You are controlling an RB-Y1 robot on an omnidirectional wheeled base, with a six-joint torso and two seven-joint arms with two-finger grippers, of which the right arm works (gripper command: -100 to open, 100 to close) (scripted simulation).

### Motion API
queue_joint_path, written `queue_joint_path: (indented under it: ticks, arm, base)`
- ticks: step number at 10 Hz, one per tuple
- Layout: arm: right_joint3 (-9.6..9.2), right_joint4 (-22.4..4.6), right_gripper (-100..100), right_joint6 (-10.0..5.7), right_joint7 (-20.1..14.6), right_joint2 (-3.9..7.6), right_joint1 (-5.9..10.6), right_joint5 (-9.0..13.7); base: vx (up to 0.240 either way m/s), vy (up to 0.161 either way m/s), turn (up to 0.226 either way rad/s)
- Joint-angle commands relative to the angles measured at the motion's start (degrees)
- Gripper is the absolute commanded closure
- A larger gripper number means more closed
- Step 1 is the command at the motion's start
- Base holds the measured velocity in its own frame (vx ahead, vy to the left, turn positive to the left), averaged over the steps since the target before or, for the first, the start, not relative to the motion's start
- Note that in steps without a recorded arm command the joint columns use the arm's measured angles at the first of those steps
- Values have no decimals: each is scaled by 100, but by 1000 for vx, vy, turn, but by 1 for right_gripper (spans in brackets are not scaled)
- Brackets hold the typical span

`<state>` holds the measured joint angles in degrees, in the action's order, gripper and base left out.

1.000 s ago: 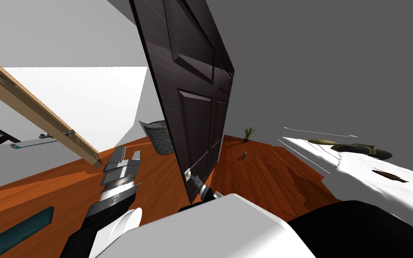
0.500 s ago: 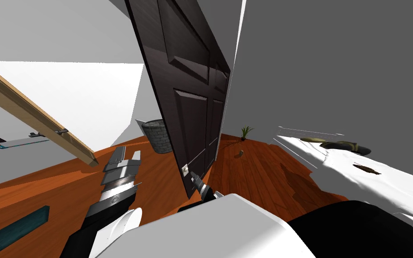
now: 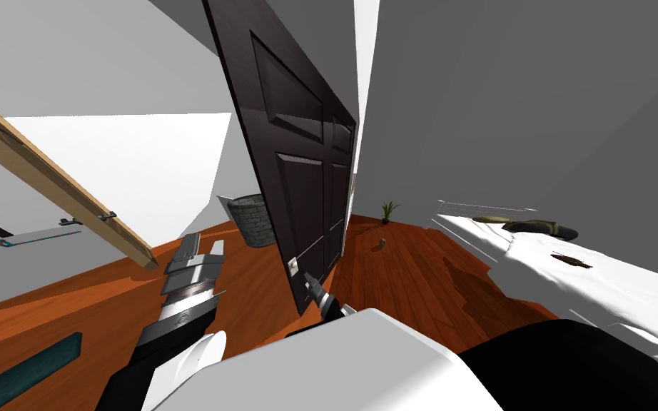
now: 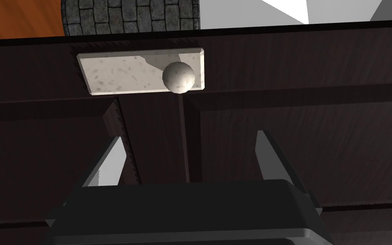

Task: Push the door open

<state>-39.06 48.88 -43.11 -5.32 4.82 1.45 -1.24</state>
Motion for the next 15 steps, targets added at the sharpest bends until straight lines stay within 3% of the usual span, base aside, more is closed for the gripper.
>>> queue_joint_path:
  ticks: [1,7,8,13,15]
  arm:
    - [21,-23,-100,-28,17,-7,3,3]
    - [82,-110,-100,-112,63,-71,6,10]
    - [82,-110,100,-112,63,-71,6,10]
    - [82,-110,100,-112,63,-71,6,10]
    - [232,-165,100,-90,107,-34,21,48]
  base:
    - [163,123,20]
    - [164,139,17]
    - [-11,-10,12]
    - [-11,-11,2]
    - [58,112,-40]
